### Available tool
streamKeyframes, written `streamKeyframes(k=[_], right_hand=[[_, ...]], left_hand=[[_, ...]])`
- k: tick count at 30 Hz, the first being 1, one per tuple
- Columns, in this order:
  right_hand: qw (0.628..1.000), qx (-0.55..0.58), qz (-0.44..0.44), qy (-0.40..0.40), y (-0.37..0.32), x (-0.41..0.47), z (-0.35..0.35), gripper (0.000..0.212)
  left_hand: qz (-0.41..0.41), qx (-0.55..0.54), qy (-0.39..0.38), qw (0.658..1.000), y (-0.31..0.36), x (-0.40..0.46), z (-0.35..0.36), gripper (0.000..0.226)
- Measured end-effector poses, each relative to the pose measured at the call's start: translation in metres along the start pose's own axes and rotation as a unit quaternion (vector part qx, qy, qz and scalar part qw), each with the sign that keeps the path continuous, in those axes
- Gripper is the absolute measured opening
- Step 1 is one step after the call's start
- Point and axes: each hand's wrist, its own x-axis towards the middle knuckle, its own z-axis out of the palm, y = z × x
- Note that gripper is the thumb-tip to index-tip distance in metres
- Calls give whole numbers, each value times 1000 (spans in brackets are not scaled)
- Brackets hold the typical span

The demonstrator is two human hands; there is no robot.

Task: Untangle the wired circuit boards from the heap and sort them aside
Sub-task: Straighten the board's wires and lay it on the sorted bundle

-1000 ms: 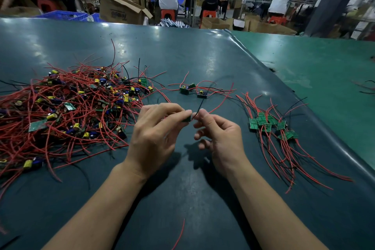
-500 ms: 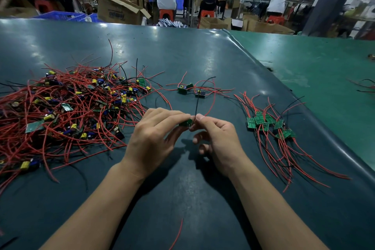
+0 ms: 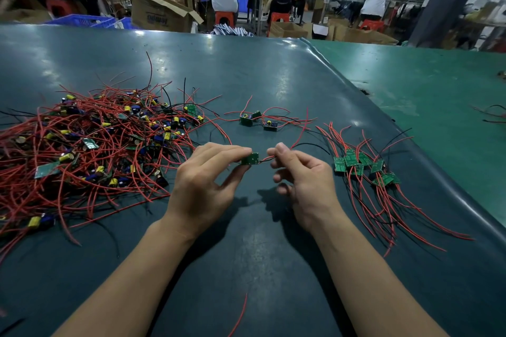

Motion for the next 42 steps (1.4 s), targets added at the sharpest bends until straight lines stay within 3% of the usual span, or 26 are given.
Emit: streamKeyframes(k=[5, 10, 15, 28, 34, 38, 42], right_hand=[[998, 29, 45, -23, 0, 0, 1, 23], [996, 19, -29, 86, 0, 3, 0, 10], [989, 61, -26, 136, 0, 6, -4, 12], [978, 164, 26, 126, -5, 10, -10, 16], [933, 318, 131, 104, -5, 12, -14, 14], [972, 175, 139, 66, 1, 8, -7, 11], [997, 5, 60, 47, 3, 5, -4, 19]], left_hand=[[-65, 12, 7, 998, -2, -1, -2, 21], [-64, -17, -35, 997, 3, 0, -1, 11], [-62, -34, -54, 996, 4, 1, 0, 11], [-65, -47, -82, 993, 4, -1, -2, 12], [-64, -40, -36, 996, 7, 0, -1, 10], [-52, -6, 9, 999, 5, 0, -3, 9], [-26, 26, -3, 999, 3, 0, -4, 8]])
